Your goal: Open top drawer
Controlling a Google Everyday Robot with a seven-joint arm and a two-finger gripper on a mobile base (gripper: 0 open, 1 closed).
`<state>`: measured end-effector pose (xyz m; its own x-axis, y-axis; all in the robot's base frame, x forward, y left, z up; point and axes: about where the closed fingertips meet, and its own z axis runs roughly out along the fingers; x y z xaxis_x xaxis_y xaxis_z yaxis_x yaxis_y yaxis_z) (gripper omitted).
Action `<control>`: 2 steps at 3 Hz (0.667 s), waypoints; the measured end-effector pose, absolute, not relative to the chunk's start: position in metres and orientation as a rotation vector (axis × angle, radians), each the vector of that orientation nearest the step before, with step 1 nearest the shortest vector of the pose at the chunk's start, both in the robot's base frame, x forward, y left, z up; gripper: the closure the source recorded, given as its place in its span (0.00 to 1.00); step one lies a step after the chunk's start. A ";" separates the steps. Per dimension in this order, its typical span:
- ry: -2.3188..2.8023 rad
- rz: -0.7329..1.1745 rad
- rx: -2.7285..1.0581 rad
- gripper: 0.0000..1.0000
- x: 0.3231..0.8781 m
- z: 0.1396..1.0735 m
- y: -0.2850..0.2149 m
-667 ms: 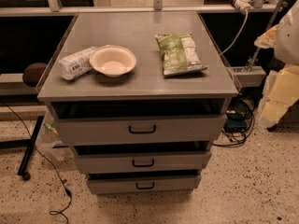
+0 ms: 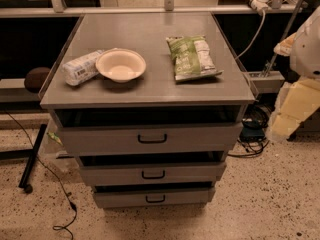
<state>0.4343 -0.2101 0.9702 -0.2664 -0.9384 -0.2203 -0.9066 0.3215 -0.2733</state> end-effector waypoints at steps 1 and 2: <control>2.310 -0.111 -1.498 0.00 0.426 0.952 -0.204; 2.329 -0.021 -1.329 0.00 0.425 0.919 -0.193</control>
Offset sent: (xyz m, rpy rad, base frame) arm 0.0059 0.0307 -0.0855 0.3450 -0.1100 -0.3188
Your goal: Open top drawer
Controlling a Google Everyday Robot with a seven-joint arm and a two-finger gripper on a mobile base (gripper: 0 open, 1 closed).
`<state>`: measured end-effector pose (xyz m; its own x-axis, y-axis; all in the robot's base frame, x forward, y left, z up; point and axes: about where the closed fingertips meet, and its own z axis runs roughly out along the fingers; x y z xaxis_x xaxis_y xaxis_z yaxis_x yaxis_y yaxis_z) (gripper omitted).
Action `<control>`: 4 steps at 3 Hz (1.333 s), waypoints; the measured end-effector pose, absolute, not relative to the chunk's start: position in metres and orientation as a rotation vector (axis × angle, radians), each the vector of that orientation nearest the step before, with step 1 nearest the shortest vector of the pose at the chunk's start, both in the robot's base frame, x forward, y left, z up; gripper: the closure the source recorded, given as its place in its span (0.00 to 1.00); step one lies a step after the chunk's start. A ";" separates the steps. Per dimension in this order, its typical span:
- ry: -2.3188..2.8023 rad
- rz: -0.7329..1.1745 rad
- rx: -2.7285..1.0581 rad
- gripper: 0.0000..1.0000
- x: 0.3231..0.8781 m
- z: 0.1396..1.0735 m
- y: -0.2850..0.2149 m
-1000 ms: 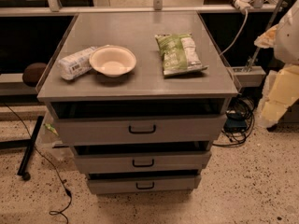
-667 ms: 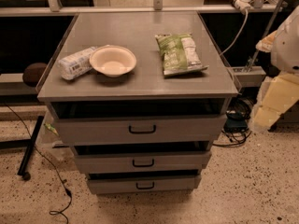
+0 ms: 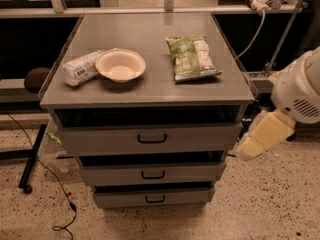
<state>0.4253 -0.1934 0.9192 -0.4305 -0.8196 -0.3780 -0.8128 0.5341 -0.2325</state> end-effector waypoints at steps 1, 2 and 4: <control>2.294 0.122 -1.201 0.00 0.438 0.880 -0.174; 2.244 0.230 -1.114 0.00 0.450 0.854 -0.145; 2.184 0.268 -1.051 0.00 0.456 0.840 -0.115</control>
Offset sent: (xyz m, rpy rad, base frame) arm 0.0407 0.0794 -0.0971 0.4098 -0.0716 -0.0881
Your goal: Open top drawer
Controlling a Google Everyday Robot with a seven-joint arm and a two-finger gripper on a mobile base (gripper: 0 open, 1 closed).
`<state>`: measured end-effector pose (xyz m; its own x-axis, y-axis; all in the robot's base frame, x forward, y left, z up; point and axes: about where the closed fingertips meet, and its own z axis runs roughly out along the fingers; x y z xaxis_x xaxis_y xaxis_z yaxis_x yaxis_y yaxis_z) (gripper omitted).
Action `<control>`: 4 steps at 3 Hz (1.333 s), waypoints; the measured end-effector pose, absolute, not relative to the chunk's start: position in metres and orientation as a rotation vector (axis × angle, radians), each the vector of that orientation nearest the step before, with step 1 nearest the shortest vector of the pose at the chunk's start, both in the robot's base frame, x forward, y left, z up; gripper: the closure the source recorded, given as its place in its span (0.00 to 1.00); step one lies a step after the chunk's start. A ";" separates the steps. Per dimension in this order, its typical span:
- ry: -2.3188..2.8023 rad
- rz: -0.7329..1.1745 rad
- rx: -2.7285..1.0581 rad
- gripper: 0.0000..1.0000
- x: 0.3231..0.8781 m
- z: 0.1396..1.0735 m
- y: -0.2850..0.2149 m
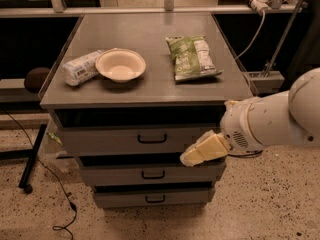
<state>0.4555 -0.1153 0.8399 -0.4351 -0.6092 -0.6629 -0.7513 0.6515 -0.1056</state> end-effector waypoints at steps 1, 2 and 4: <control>2.220 0.311 -1.007 0.00 0.463 0.821 -0.118; 2.254 0.368 -0.917 0.02 0.470 0.785 -0.119; 2.187 0.417 -0.767 0.31 0.496 0.751 -0.105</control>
Offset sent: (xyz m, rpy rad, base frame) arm 0.0292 -0.0079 -0.1036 0.1651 0.1073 -0.1638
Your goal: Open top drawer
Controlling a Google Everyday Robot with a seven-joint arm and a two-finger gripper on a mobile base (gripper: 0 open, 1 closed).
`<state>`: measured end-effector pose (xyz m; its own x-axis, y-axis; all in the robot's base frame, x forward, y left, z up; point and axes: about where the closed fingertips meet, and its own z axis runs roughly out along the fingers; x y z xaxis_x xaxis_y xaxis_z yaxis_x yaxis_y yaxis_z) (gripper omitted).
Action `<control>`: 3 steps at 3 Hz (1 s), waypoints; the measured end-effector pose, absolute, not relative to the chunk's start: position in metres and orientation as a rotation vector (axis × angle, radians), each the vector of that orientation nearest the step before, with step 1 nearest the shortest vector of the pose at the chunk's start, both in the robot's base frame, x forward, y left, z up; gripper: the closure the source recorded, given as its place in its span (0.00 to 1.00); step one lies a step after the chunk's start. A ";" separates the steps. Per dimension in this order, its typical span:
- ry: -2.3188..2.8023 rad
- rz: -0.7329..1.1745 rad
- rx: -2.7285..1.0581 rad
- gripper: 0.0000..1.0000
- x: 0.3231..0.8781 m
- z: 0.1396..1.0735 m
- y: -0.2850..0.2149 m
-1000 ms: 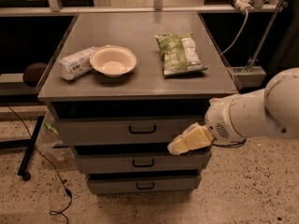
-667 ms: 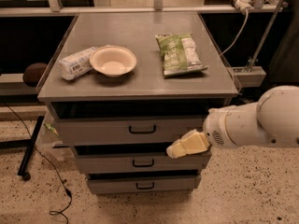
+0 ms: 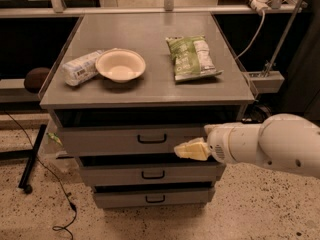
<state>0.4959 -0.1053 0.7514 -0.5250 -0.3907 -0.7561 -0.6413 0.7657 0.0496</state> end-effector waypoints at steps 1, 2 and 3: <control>2.122 0.452 -0.720 0.54 0.516 0.746 -0.089; 2.071 0.477 -0.692 0.78 0.535 0.743 -0.072; 2.030 0.478 -0.647 1.00 0.558 0.739 -0.057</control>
Offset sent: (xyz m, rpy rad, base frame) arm 0.0618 0.0504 -0.0137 0.1632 -0.1316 -0.0316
